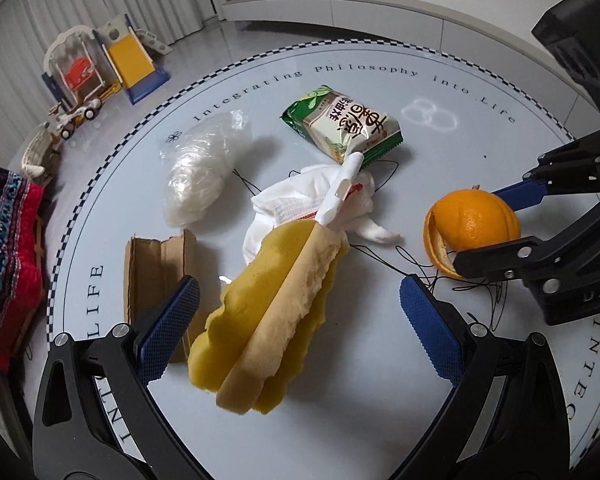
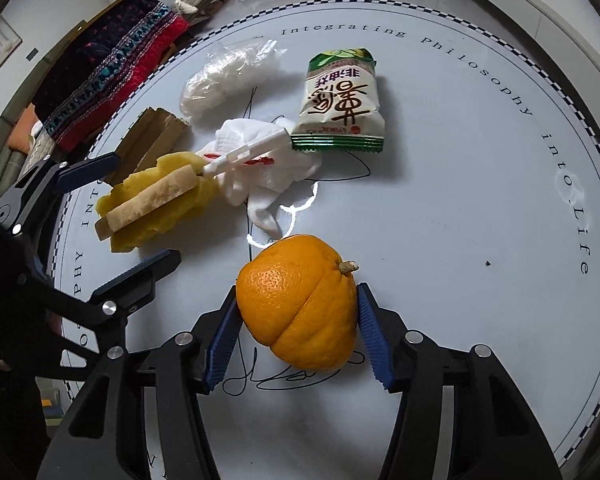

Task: Collect trash
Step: 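Grasp the yellow sponge with the left tool while the right tool grasps the orange, then lift the sponge and orange and carry them toward the bin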

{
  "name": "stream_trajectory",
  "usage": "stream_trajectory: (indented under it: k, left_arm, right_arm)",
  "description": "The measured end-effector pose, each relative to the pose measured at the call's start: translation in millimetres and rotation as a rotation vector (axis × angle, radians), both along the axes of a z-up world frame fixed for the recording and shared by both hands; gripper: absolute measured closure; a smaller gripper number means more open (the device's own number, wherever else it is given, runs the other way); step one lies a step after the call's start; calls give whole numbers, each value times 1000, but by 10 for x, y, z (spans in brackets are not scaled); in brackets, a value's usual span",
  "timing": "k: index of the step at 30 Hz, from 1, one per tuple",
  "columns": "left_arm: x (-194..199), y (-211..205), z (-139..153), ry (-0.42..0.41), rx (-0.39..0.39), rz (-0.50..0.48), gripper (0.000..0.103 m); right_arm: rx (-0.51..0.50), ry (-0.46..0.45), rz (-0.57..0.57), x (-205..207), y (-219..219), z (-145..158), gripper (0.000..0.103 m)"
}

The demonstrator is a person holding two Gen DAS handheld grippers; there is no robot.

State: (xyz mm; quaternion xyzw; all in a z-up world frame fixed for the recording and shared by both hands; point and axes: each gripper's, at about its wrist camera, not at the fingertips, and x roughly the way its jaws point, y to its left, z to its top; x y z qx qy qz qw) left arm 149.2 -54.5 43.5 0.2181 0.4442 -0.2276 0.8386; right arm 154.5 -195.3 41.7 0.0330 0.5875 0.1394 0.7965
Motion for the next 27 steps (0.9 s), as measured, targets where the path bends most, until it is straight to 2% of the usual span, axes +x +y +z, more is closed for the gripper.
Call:
stream_trajectory:
  k: [2, 4, 7, 15, 22, 27]
  left_arm:
    - [75, -1, -78, 25, 17, 0, 12]
    - [145, 23, -161, 55, 38, 8, 26]
    - [205, 60, -248, 59, 84, 29, 39]
    - [171, 114, -193, 88, 51, 110, 45]
    - [-128, 145, -113, 118, 16, 150, 47]
    - [-359, 278, 11, 124, -51, 209, 47]
  right_arm:
    - [8, -2, -1, -3, -32, 1, 45]
    - [11, -4, -2, 3, -32, 0, 45]
    - [9, -9, -1, -3, -32, 2, 45]
    - [26, -8, -19, -64, -54, 14, 46]
    - [38, -12, -17, -225, -15, 109, 46]
    - [39, -23, -6, -353, 94, 213, 46]
